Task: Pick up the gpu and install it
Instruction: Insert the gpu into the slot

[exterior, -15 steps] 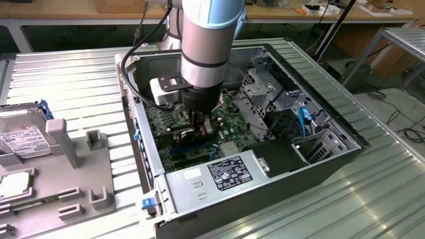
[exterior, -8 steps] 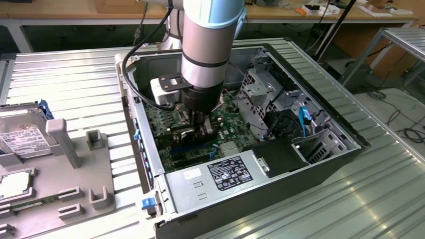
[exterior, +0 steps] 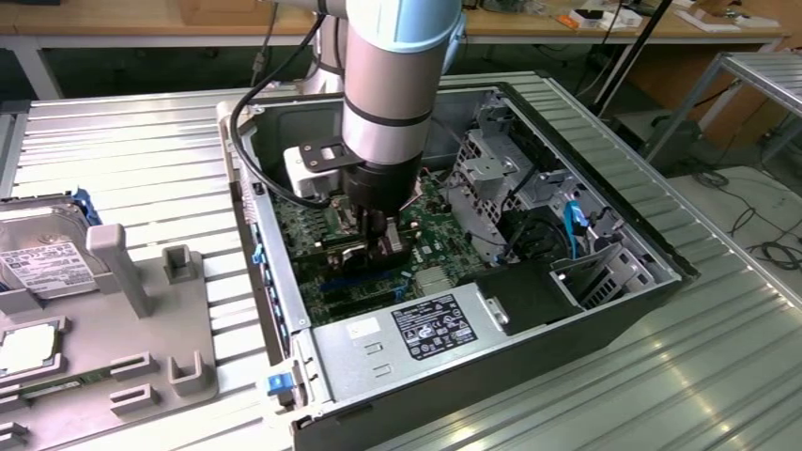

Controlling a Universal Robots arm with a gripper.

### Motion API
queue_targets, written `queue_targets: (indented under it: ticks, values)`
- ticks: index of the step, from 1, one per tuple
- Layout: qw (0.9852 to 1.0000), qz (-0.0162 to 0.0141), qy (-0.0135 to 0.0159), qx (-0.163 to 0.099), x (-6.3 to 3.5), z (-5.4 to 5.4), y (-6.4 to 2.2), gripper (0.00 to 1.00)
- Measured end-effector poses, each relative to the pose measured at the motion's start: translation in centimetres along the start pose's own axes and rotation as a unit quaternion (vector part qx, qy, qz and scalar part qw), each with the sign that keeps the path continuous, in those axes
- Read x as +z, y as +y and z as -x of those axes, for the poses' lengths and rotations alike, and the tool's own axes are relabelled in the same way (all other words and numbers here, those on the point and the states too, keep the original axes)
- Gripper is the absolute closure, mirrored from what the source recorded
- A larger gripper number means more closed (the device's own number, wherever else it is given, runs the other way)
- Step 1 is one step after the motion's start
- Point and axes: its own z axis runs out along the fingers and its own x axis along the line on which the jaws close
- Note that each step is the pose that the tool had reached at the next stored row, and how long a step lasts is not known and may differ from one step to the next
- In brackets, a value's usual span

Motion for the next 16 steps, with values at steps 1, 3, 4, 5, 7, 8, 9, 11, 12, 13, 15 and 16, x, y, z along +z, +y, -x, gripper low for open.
queue_targets:
  ticks: [1, 3, 4, 5, 7, 8, 9, 11, 12, 13, 15, 16]
  values:
    - [1.0, 0.0001, 0.0002, 0.0, -0.05, 0.0, 0.0, 0.73]
    - [1.0, 0.0, 0.0003, 0.0, -0.04, 0.0, 0.01, 0.73]
    - [1.0, 0.0001, 0.0002, 0.0, 0.0, 0.04, 0.03, 0.73]
    - [1.0, 0.0, 0.0001, 0.0, 0.01, 0.08, 0.05, 0.73]
    - [1.0, -0.0001, 0.0001, 0.0, 0.01, 0.14, 0.18, 0.73]
    - [1.0, 0.0, 0.0, 0.0, 0.02, 0.15, 0.29, 0.73]
    - [1.0, 0.0, 0.0001, 0.0, 0.02, 0.14, 0.31, 0.73]
    - [1.0, -0.0001, 0.0001, 0.0, 0.05, 0.14, 0.31, 0.73]
    - [1.0, -0.0001, 0.0001, 0.0, 0.12, 0.14, 0.31, 0.73]
    - [1.0, -0.0001, 0.0001, 0.0, 0.17, 0.14, 0.31, 0.73]
    - [1.0, -0.0001, 0.0, 0.0, 0.3, 0.14, 0.32, 0.73]
    - [1.0, -0.0001, 0.0001, 0.0, 0.35, 0.14, 0.32, 0.73]
